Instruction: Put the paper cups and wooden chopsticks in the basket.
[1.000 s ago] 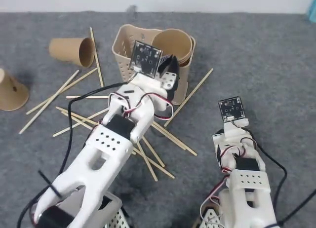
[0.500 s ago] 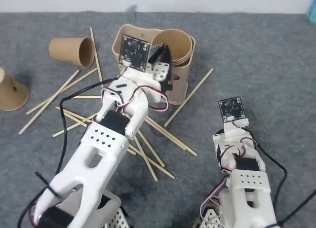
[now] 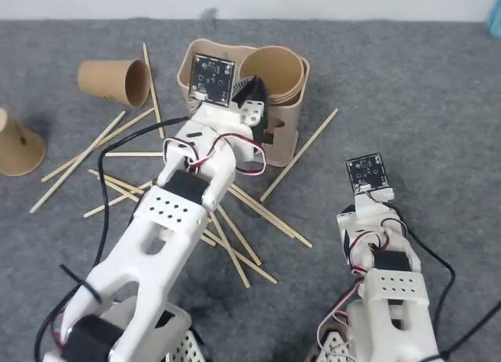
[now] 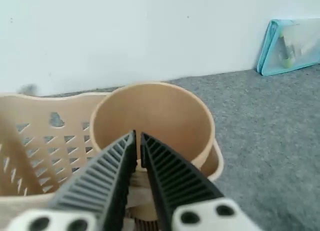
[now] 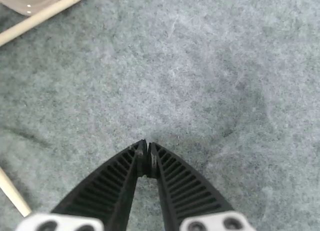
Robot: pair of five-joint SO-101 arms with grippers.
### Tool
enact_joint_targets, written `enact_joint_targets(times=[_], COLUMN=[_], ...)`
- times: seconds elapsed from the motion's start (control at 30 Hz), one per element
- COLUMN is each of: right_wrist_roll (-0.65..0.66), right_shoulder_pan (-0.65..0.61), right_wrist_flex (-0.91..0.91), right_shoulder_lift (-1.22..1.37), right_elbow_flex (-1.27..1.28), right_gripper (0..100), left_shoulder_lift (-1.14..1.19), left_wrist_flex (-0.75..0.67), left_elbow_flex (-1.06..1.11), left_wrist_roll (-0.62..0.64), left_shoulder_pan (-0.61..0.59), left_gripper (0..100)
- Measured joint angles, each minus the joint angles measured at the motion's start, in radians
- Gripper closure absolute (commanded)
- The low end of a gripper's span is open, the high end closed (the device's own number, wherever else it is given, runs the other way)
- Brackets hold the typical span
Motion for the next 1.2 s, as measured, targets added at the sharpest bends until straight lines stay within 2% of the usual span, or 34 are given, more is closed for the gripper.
enact_joint_targets(times=[0.13, 0.3, 0.43, 0.5, 0.63, 0.8, 0.97, 1.2], right_wrist_roll=[0.0, 0.0, 0.0, 0.0, 0.0, 0.0, 0.0, 0.0], right_shoulder_pan=[0.0, 0.0, 0.0, 0.0, 0.0, 0.0, -0.002, 0.0], right_wrist_flex=[0.0, 0.0, 0.0, 0.0, 0.0, 0.0, 0.0, 0.0], right_shoulder_lift=[0.0, 0.0, 0.0, 0.0, 0.0, -0.002, -0.002, -0.002], right_elbow_flex=[0.0, 0.0, 0.0, 0.0, 0.0, 0.023, 0.021, 0.021], right_gripper=[99.0, 99.0, 99.0, 99.0, 99.0, 99.0, 99.0, 98.9], left_shoulder_lift=[-0.121, -0.411, -0.54, -0.54, -0.453, -0.258, -0.037, 0.293], left_wrist_flex=[0.043, 0.226, 0.325, 0.336, 0.338, 0.339, 0.339, 0.339], left_elbow_flex=[0.003, -0.032, -0.098, -0.115, -0.144, -0.226, -0.348, -0.548], left_wrist_roll=[0.002, 0.002, 0.003, 0.002, 0.002, 0.002, 0.002, 0.002], left_shoulder_pan=[-0.017, -0.077, -0.235, -0.354, -0.582, -0.783, -0.91, -1.005], left_gripper=[99, 99, 99, 99, 98, 98, 98, 98])
